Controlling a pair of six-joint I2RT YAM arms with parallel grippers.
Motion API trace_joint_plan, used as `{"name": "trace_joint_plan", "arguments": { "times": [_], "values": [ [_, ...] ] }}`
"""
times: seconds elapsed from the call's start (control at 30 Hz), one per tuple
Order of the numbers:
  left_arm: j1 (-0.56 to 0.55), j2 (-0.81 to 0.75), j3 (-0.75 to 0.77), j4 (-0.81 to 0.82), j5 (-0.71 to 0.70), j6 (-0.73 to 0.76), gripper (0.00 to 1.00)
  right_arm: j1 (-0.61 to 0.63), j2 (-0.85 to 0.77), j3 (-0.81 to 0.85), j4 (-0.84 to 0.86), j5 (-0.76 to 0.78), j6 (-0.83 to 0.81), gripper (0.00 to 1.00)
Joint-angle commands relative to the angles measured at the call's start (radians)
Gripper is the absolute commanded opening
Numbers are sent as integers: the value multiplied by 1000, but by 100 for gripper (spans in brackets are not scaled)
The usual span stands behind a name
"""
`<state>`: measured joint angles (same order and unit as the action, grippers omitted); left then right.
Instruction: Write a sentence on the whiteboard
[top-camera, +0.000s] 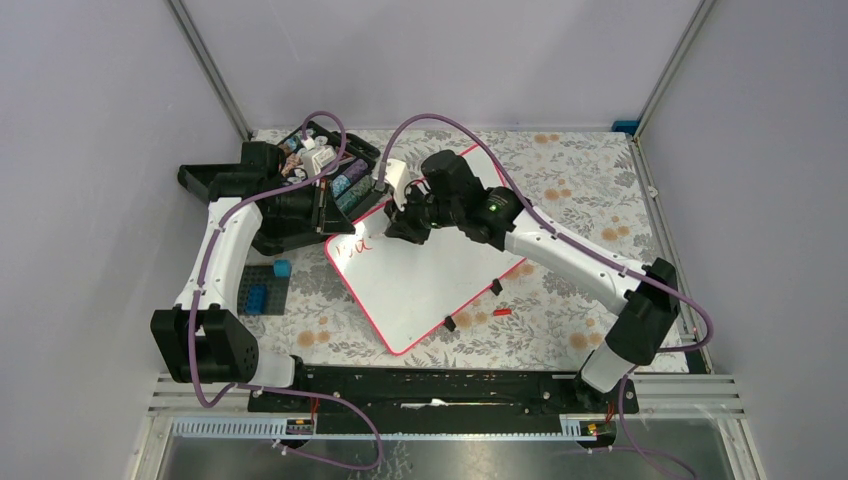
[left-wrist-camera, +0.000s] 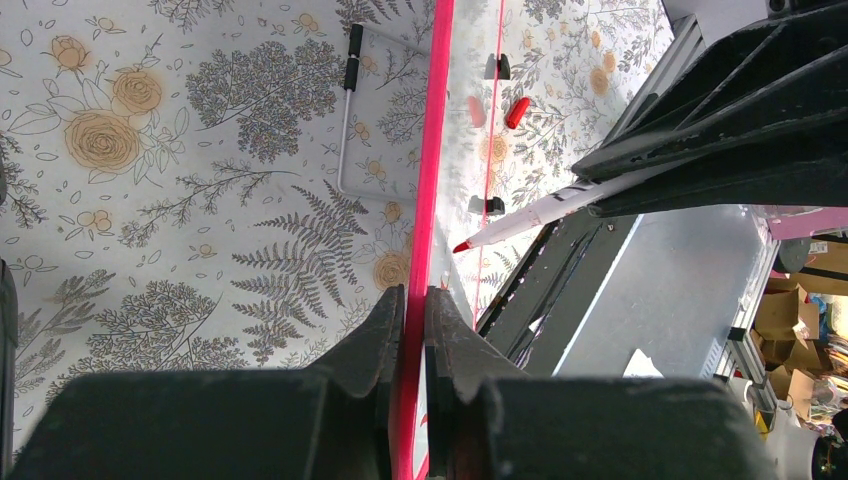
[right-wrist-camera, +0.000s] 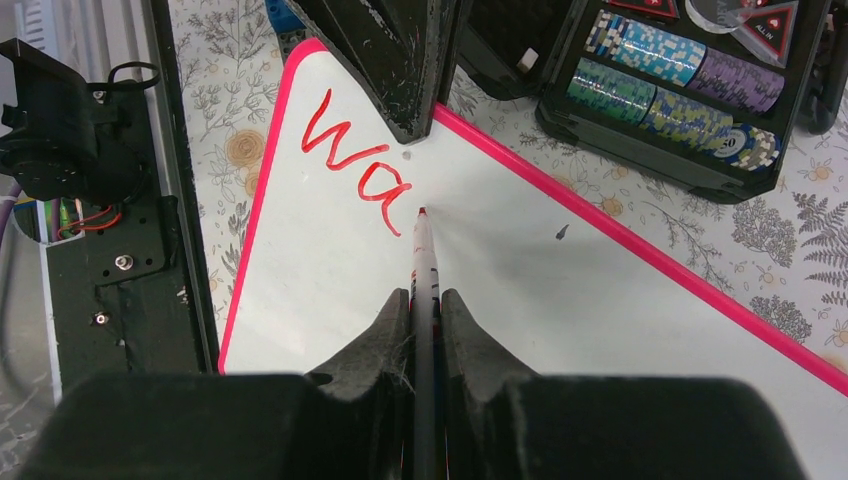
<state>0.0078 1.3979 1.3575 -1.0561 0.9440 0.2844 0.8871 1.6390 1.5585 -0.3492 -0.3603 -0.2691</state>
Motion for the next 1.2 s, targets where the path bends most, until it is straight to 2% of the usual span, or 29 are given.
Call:
{"name": "trace_joint_plan", "arguments": {
  "times": [0.0,0.6,0.97,1.17],
  "values": [
    [-3,-19,13,14,-32,17,0,-8,8,47,28,-10,-2,0],
    [-4,-20,15,14,-36,14,0,-17,-12,-6,30,56,-19,0],
    [-3,-15,17,13,-38,15,0,-17,-50,-86,30,25,-22,0],
    [-2,-14,17,14,-37,15,0,-17,-47,-77,31,9,-18,0]
  ]
}}
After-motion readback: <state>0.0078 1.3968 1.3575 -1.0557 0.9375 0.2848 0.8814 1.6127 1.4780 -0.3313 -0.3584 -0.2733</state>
